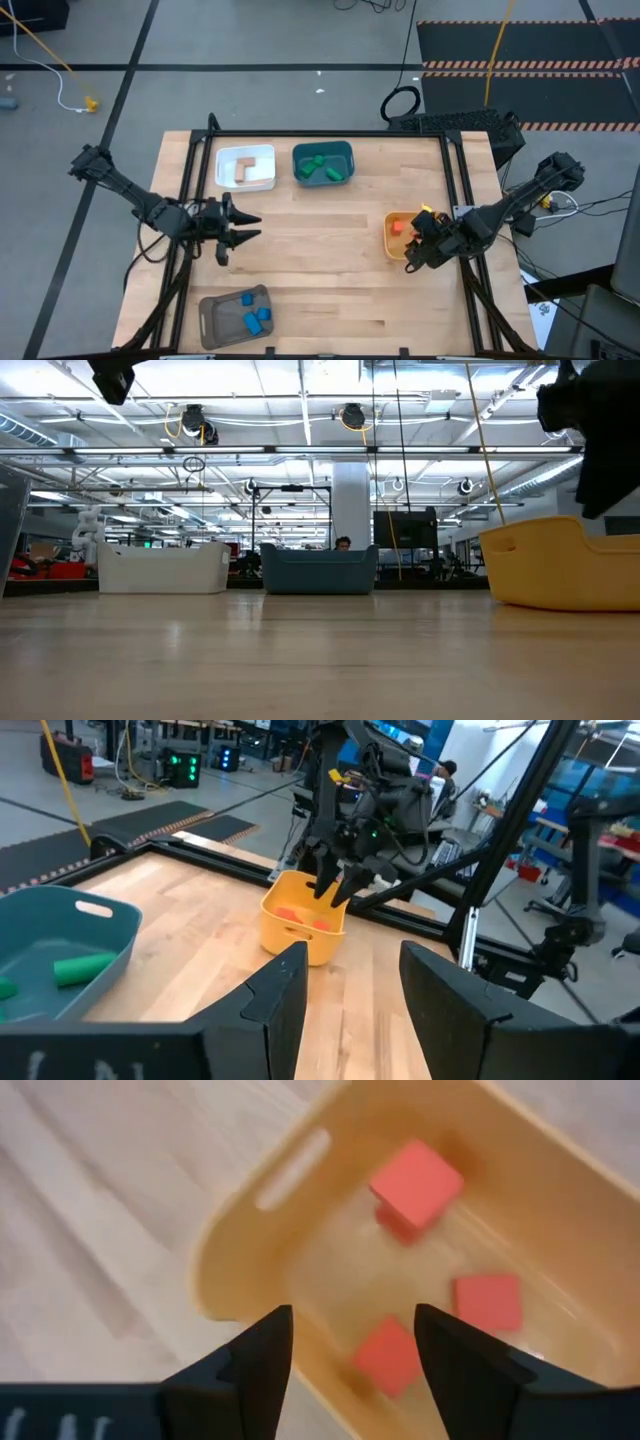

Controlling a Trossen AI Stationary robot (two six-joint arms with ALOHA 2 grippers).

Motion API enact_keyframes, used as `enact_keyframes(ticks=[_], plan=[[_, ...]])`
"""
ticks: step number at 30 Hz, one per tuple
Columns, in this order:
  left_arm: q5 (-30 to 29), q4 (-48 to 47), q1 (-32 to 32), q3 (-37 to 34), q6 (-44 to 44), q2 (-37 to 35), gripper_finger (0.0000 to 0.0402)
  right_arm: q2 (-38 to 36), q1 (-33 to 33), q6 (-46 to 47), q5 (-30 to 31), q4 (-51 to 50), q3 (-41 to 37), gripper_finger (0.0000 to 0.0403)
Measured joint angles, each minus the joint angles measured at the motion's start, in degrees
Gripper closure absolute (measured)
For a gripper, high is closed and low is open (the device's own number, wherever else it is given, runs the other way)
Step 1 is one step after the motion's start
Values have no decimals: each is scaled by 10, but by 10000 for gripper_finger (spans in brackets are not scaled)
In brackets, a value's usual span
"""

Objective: Sort & place blocks by color
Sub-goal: Return to Home Position

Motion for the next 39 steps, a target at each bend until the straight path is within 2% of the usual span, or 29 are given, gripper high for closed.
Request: enact_keyframes(ticks=[3,10,15,18,23,28,32,39], plan=[[12,-35,0,0,-4,-39,241,-33,-11,-45,17,20,0,200],[18,-144,0,0,-1,-127,241,-109,-40,-160,118,23,0,200],[-25,-241,0,0,-12,-179,241,-153,-58,-218,168,23,0,200],[-60,-283,0,0,-32,-203,241,-173,-67,-243,181,22,0,200],[-85,-362,0,0,-56,-229,241,-197,-77,-281,201,13,0,200],[-118,-452,0,0,-146,-231,241,-208,-79,-282,234,8,-13,200],[-119,-487,0,0,-196,-230,241,-212,-79,-282,240,57,-56,200],[-119,-502,0,-1,-196,-230,241,-212,-79,-289,239,204,-148,200]])
